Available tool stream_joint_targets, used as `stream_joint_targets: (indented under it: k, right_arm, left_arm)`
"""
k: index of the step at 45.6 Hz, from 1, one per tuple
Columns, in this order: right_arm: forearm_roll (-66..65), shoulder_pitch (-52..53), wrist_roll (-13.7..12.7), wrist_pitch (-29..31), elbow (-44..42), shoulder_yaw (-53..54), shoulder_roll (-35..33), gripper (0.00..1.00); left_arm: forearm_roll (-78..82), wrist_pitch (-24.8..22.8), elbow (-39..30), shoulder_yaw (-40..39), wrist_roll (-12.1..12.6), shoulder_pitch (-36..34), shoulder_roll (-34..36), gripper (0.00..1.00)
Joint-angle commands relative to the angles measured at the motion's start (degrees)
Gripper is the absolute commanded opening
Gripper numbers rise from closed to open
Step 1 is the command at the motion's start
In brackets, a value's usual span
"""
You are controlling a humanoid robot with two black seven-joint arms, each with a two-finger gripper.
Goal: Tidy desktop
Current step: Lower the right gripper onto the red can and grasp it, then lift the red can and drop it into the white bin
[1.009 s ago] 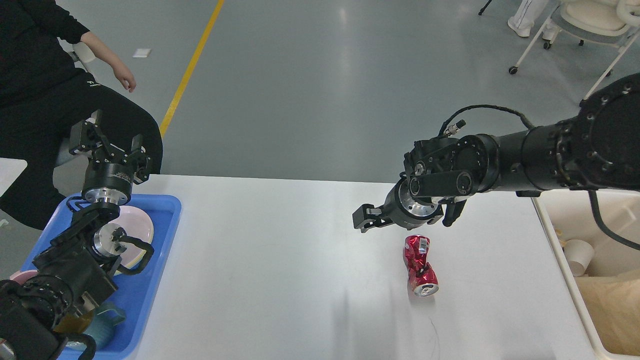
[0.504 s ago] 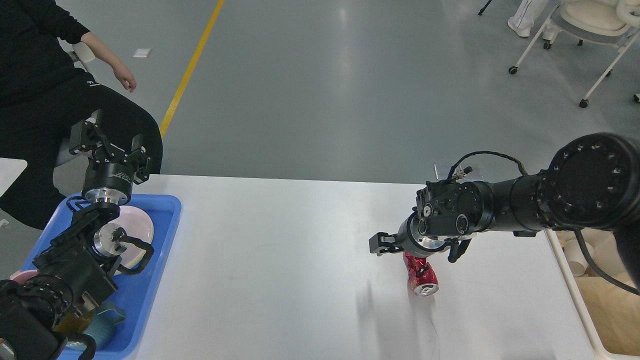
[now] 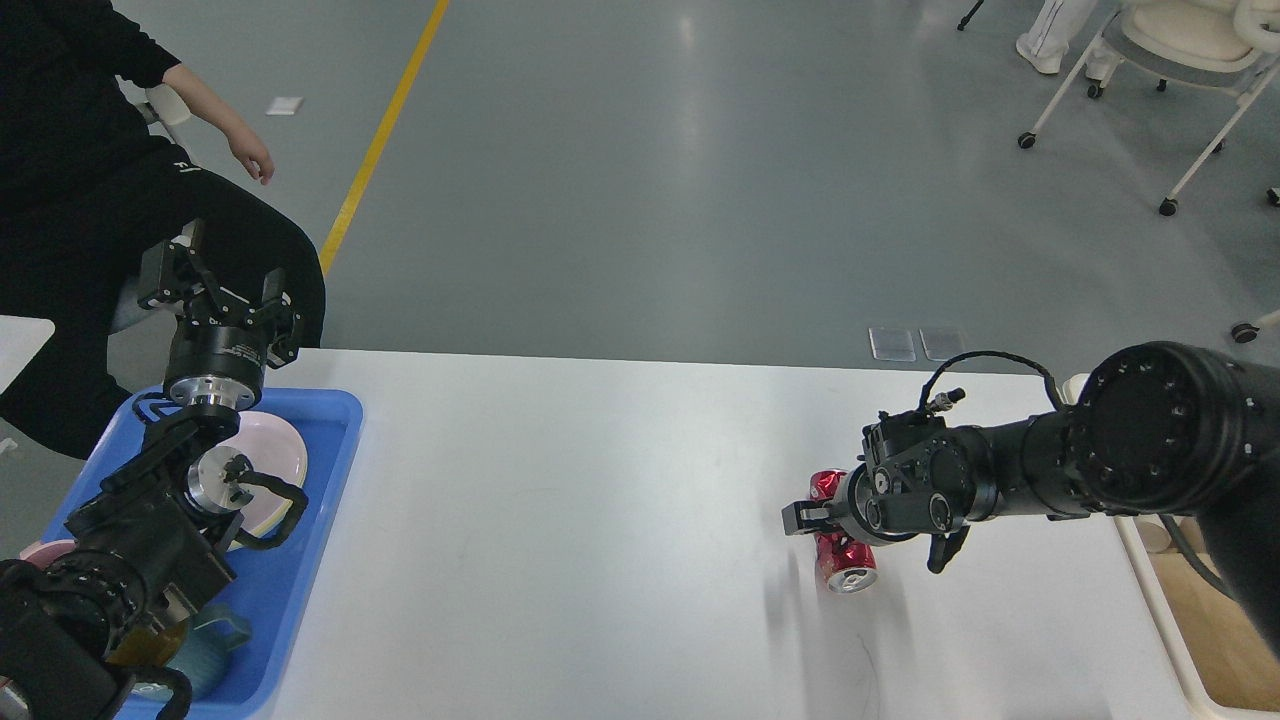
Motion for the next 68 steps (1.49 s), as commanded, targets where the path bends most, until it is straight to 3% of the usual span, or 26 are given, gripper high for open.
stream_joint_targets:
  k: [1,4,20,37,57,68]
  right_arm:
    - [0.00,-0.28,-0.01,-1.53,-0.43,0.18,0.00,0.68]
    - [0.00,-0.54,-0.01,-2.85,-0.43,0.18,-0.09,0.62]
    - [0.00,-3.18,-0.09,-3.55,-1.75,0.00,0.17,0.51]
    - [0.00,0.33,-0.01,-3.03,-0.17,0.00,-1.14,0.16]
    - [0.17,20.63,0.78,-2.32,11.78,1.85,-13.00,0.14]
    - [0.35,30.92,0.70,5.58,17.50,10.19,-24.51,0.13]
  left_arm:
    - [0.09,0.00,0.00,0.00,0.00,-0.06,0.00,0.96]
    - [0.01,0.00,0.00,0.00,0.00,-0.06,0.00,0.96]
    - [0.09,0.00,0.00,0.00,0.00,0.03,0.00,0.96]
    - [0.09,0.00,0.00,0.00,0.00,0.03,0.00,0.96]
    - [0.09,0.00,0.00,0.00,0.00,0.03,0.00,0.96]
    - [0.01,0.00,0.00,0.00,0.00,0.03,0.00,0.96]
